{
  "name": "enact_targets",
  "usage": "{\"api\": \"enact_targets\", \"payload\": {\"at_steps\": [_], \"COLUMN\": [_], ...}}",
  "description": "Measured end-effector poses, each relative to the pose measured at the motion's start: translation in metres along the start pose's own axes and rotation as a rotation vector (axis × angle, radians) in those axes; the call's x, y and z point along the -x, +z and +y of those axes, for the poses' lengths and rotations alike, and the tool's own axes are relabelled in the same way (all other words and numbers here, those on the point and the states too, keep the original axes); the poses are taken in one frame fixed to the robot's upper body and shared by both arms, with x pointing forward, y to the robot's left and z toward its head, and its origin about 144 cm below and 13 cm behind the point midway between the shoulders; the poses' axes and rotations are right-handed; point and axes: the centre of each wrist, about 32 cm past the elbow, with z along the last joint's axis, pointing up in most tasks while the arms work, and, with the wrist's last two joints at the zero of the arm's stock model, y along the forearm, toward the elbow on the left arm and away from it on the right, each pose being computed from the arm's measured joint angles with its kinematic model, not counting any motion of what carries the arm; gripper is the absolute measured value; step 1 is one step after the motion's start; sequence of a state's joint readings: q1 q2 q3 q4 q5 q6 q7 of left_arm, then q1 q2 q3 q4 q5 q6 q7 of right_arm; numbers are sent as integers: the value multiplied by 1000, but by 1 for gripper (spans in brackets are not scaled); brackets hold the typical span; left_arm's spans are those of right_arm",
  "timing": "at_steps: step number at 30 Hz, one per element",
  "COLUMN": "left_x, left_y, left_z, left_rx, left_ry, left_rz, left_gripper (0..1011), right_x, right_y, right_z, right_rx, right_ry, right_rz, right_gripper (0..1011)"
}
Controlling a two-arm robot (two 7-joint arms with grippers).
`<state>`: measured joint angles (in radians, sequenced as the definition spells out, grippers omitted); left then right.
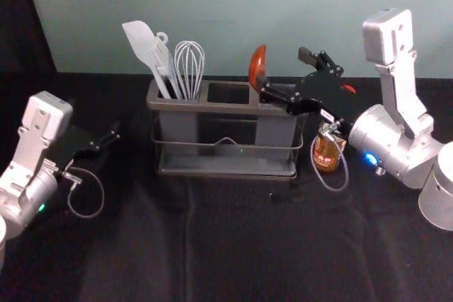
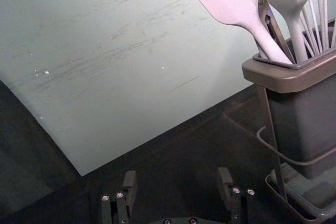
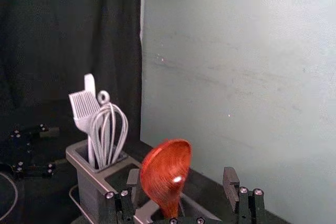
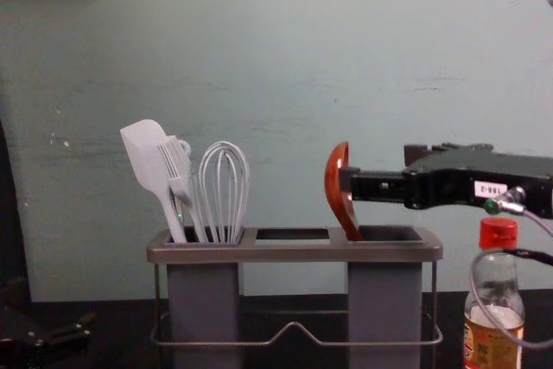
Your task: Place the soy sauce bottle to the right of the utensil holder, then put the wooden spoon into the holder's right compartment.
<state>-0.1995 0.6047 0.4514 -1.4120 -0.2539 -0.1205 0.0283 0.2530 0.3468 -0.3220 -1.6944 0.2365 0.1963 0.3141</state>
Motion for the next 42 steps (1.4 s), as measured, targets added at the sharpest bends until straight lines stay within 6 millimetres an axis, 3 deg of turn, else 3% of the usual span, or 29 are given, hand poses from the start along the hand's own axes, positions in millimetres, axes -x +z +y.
{"api": "enact_targets", "payload": {"at_steps": [9, 22, 42], "left_x": [0, 0, 0], "left_y": [0, 0, 0], "left_z": [0, 0, 0], "left_rx": [0, 0, 0], "left_ry": [0, 0, 0], "left_rz": [0, 0, 0], "left_gripper": [1005, 1005, 1005], "right_x": [8, 14, 18], "right_y": [11, 23, 16], "right_z": [-8, -43, -90], "right_rx": [-31, -39, -22], "right_ry": [-22, -54, -56], "right_rz": [-27, -26, -38], "right_gripper": [1002, 1002, 1003]}}
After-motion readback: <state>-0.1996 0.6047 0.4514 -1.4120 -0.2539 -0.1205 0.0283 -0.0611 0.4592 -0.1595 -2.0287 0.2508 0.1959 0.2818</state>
